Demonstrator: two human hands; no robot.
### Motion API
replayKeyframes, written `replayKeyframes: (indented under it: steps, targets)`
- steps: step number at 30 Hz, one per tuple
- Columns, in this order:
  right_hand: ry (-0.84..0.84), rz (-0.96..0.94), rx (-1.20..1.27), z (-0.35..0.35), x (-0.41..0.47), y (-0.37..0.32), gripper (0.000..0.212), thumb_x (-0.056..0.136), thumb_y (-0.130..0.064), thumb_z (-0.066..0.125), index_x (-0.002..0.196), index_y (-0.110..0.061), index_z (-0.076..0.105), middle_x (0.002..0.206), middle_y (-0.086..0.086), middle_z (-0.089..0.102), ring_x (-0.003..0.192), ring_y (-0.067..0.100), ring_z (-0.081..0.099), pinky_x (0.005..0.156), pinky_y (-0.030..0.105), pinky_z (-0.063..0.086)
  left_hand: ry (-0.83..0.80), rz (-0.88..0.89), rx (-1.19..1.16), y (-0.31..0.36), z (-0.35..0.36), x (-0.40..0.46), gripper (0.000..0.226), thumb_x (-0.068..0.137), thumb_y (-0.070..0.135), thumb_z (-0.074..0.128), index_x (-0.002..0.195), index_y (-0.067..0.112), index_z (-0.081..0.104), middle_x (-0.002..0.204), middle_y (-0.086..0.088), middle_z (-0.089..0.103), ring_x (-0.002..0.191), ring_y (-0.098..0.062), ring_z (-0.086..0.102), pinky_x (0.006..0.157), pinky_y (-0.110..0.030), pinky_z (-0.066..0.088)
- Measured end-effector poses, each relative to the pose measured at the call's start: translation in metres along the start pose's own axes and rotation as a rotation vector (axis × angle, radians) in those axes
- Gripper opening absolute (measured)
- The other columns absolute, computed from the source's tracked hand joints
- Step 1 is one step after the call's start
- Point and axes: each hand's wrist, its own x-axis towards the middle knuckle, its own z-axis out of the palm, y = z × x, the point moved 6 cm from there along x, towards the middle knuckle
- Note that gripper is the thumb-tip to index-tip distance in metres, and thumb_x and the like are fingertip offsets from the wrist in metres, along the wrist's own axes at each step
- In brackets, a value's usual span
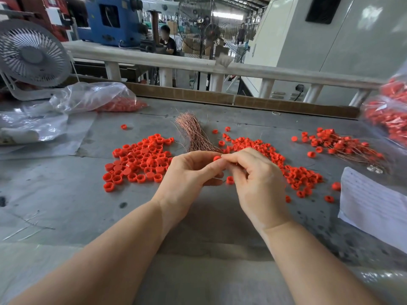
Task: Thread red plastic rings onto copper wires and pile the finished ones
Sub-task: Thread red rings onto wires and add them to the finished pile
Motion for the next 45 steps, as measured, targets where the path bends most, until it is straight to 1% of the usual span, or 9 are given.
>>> replayKeyframes:
  steps: [7,11,13,15,21,26,29,39,45]
  targets:
    - [-0.011,0.098,0.130,0.004,-0.001,0.004,0.015,0.083,-0.012,0.058,0.094,-0.011,0.069,0.086,-0.003,0.065,0.066,0.005,0.054,0.064,0.024,0.050,0.033,0.002,0.093,-0.001,-0.002,0.001,0.010,0.087,0.006,0.059,0.085,0.007,0.068,0.065,-0.001,0.064,0.059,-0.006,0.058,0.058,-0.018,0.052]
    - [-0.129,0.344,0.304,0.016,-0.005,0.017,0.024,0.086,-0.029,0.063,0.107,-0.018,0.068,0.092,-0.004,0.069,0.073,0.009,0.064,0.073,0.033,0.055,-0.020,0.027,0.182,0.001,0.003,-0.001,0.012,0.089,0.008,0.056,0.086,0.009,0.067,0.069,-0.003,0.066,0.059,-0.005,0.060,0.060,-0.018,0.053]
    - [-0.190,0.375,0.330,0.021,-0.007,0.018,0.025,0.084,-0.029,0.066,0.105,-0.016,0.070,0.087,-0.005,0.070,0.078,0.008,0.065,0.074,0.033,0.054,-0.032,0.053,0.236,0.002,0.004,-0.002,0.014,0.091,0.005,0.054,0.088,0.010,0.067,0.076,-0.008,0.068,0.059,-0.005,0.061,0.059,-0.017,0.052]
    - [-0.183,0.388,0.366,0.022,-0.008,0.020,0.022,0.083,-0.027,0.069,0.101,-0.014,0.072,0.076,-0.012,0.067,0.067,0.000,0.061,0.065,0.025,0.049,-0.033,0.082,0.286,0.004,0.005,-0.003,0.016,0.091,0.003,0.053,0.087,0.010,0.067,0.077,-0.013,0.068,0.056,-0.006,0.059,0.058,-0.018,0.052]
    - [-0.157,0.398,0.462,0.022,-0.008,0.020,0.014,0.081,-0.019,0.070,0.094,-0.016,0.073,0.062,-0.018,0.064,0.058,-0.004,0.057,0.061,0.013,0.043,-0.006,0.130,0.397,0.008,0.003,-0.004,0.017,0.088,-0.003,0.054,0.080,0.008,0.065,0.061,-0.006,0.063,0.049,-0.007,0.056,0.054,-0.019,0.052]
    - [-0.162,0.407,0.522,0.020,-0.007,0.018,0.006,0.084,-0.020,0.066,0.086,-0.023,0.071,0.062,-0.017,0.063,0.057,-0.005,0.057,0.057,0.010,0.043,-0.052,0.032,0.217,0.002,0.006,-0.004,0.015,0.091,0.005,0.053,0.091,-0.006,0.063,0.074,-0.015,0.065,0.054,-0.008,0.058,0.056,-0.019,0.052]
    - [-0.174,0.435,0.577,0.021,-0.006,0.017,0.012,0.088,-0.023,0.061,0.079,-0.026,0.068,0.058,-0.019,0.063,0.056,-0.005,0.057,0.055,0.009,0.042,-0.064,-0.015,0.149,-0.001,0.007,-0.003,0.015,0.091,0.010,0.054,0.091,-0.003,0.063,0.071,-0.008,0.065,0.055,-0.006,0.058,0.055,-0.019,0.050]
    - [-0.200,0.453,0.681,0.021,-0.007,0.016,0.014,0.087,-0.009,0.061,0.080,-0.016,0.071,0.053,-0.011,0.062,0.051,-0.002,0.054,0.051,0.009,0.040,-0.054,-0.011,0.204,0.002,0.006,-0.003,0.015,0.087,0.006,0.059,0.072,0.005,0.060,0.063,-0.007,0.063,0.054,-0.013,0.055,0.053,-0.021,0.049]
    - [-0.184,0.458,0.548,0.022,-0.009,0.018,0.015,0.091,-0.021,0.059,0.083,-0.021,0.071,0.059,-0.018,0.063,0.058,-0.003,0.055,0.056,0.010,0.041,-0.032,-0.022,0.153,-0.002,0.005,-0.004,0.017,0.088,0.012,0.059,0.085,-0.003,0.065,0.065,-0.005,0.065,0.055,-0.010,0.058,0.054,-0.020,0.051]
